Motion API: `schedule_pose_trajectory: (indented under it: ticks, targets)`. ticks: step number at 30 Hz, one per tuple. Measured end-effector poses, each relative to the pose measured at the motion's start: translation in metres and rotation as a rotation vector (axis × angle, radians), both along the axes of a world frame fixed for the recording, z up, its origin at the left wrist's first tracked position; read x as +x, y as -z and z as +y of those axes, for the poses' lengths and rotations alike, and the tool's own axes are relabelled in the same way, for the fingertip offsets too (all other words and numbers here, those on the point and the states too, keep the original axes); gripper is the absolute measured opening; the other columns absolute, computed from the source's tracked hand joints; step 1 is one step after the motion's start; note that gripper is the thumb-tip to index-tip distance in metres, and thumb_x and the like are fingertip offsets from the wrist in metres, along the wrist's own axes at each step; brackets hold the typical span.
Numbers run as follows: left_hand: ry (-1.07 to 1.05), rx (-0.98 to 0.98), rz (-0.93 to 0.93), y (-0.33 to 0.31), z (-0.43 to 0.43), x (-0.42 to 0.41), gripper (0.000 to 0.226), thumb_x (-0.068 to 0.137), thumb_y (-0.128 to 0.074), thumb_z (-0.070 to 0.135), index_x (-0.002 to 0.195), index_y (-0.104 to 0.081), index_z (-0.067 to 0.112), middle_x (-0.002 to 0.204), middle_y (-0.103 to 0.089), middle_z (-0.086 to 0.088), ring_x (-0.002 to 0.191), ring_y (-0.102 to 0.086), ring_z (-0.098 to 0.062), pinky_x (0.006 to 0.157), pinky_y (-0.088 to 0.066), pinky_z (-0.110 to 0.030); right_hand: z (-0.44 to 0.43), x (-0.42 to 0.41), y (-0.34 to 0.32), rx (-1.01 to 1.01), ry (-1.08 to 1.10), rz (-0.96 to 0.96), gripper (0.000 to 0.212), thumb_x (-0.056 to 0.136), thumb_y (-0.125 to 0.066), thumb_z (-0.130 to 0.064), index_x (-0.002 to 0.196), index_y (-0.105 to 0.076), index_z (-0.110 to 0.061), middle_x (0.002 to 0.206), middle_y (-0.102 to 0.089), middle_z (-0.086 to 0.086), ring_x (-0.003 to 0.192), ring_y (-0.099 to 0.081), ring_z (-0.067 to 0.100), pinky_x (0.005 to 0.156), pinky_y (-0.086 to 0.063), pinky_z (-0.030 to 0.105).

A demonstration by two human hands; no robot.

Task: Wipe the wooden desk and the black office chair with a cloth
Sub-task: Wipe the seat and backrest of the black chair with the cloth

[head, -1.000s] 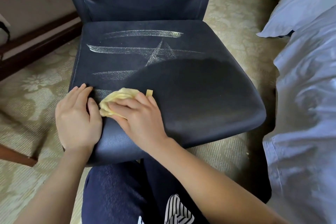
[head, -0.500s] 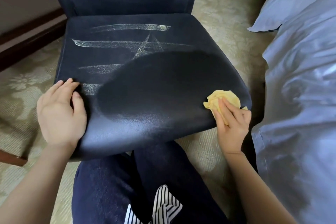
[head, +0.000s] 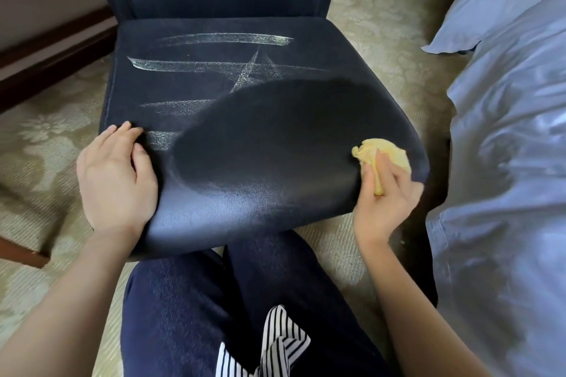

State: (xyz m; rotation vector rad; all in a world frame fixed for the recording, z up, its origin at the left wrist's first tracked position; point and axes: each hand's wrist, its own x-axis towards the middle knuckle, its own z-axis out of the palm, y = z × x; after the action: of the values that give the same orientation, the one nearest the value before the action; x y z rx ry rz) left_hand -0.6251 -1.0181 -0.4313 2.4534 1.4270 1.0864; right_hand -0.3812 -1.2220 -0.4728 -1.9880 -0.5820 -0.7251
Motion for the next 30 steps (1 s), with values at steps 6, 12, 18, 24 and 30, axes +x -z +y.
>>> schedule_pose_trajectory:
  ticks: [6,12,18,24,30]
  targets:
    - [0.025,-0.030,-0.007,-0.001,0.007,-0.003,0.044,0.091,-0.033,0.015,0.121,-0.059,-0.003,0.131,-0.055,-0.021,0.128,-0.046,-0.035,0.111,-0.029,-0.042,0.040,-0.081,0.001,-0.090,-0.320,-0.158,0.021,0.081,-0.070,-0.023,0.102,-0.075,-0.023,0.100,-0.070,-0.008,0.076,-0.048,0.019,0.071,-0.037,0.033]
    - [0.043,-0.037,-0.019,0.000,0.018,-0.009,0.043,0.092,-0.034,0.015,0.122,-0.059,-0.002,0.131,-0.056,-0.020,0.127,-0.046,-0.033,0.111,-0.028,-0.036,0.078,-0.122,-0.025,-0.218,-0.536,-0.230,0.017,0.078,-0.071,-0.027,0.094,-0.077,-0.029,0.088,-0.070,-0.012,0.071,-0.056,0.023,0.068,-0.046,0.035]
    - [0.060,-0.034,0.021,-0.006,0.026,-0.017,0.041,0.093,-0.035,0.013,0.124,-0.058,-0.001,0.134,-0.053,-0.021,0.130,-0.043,-0.034,0.112,-0.026,-0.039,0.093,-0.149,-0.027,-0.308,-0.818,-0.457,0.024,0.078,-0.076,-0.014,0.097,-0.076,-0.028,0.092,-0.070,-0.011,0.072,-0.058,0.022,0.069,-0.043,0.033]
    - [0.013,-0.016,0.071,0.002,0.009,-0.030,0.046,0.094,-0.031,0.019,0.126,-0.056,-0.003,0.136,-0.050,-0.023,0.132,-0.040,-0.037,0.112,-0.026,-0.048,0.043,-0.094,0.003,-0.274,-0.884,-0.692,0.024,0.088,-0.067,-0.009,0.105,-0.074,-0.024,0.108,-0.070,-0.010,0.090,-0.054,0.014,0.072,-0.043,0.030]
    - [0.036,0.034,0.051,0.011,0.016,-0.031,0.044,0.093,-0.033,0.017,0.124,-0.057,-0.003,0.135,-0.051,-0.023,0.130,-0.043,-0.036,0.112,-0.027,-0.047,-0.026,-0.013,0.026,-0.309,-0.728,-0.694,0.038,0.085,-0.073,-0.010,0.120,-0.064,-0.023,0.123,-0.058,-0.011,0.097,-0.056,0.014,0.082,-0.042,0.025]
